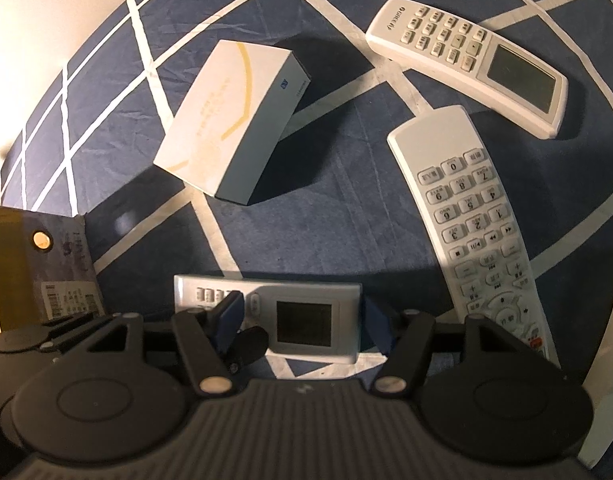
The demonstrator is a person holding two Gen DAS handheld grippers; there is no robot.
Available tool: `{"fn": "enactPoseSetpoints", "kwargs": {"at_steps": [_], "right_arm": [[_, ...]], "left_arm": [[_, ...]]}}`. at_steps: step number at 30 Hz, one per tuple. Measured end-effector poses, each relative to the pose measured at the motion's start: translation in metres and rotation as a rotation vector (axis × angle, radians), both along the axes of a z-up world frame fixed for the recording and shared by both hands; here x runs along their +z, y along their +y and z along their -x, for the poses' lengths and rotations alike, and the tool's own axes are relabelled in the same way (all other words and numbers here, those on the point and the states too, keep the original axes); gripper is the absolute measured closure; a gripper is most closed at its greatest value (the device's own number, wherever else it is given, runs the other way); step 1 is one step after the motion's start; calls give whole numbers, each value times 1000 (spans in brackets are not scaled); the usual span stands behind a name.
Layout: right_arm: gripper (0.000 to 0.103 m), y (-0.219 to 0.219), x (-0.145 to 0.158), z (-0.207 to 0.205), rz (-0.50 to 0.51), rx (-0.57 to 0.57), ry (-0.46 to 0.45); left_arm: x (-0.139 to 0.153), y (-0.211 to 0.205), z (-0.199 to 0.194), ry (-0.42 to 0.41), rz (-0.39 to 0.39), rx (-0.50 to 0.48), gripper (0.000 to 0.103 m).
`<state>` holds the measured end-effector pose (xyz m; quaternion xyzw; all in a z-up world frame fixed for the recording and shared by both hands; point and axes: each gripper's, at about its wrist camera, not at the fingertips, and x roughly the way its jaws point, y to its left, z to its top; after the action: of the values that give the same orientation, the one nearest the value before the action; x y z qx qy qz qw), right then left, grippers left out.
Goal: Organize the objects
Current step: 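Close the right gripper on the white remote with a display screen, then carry the held remote with the right tool over the cardboard box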
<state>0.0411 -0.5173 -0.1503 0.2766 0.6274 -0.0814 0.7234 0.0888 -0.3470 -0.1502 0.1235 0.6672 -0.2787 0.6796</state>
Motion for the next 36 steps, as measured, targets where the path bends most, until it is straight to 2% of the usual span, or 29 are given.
{"fn": "enactPoseSetpoints", "kwargs": {"at_steps": [9, 20, 29, 36], "right_arm": [[39, 4, 10, 2, 10, 33, -31], [39, 20, 58, 15, 20, 84, -147], [39, 56, 96, 32, 27, 141, -228], [39, 95, 117, 45, 34, 188, -267]], "left_arm": [[15, 4, 7, -24, -2, 21, 38], [65, 22, 24, -139, 16, 70, 38], [105, 61, 45, -217, 27, 127, 38], [122, 101, 60, -252, 35, 168, 38]]}}
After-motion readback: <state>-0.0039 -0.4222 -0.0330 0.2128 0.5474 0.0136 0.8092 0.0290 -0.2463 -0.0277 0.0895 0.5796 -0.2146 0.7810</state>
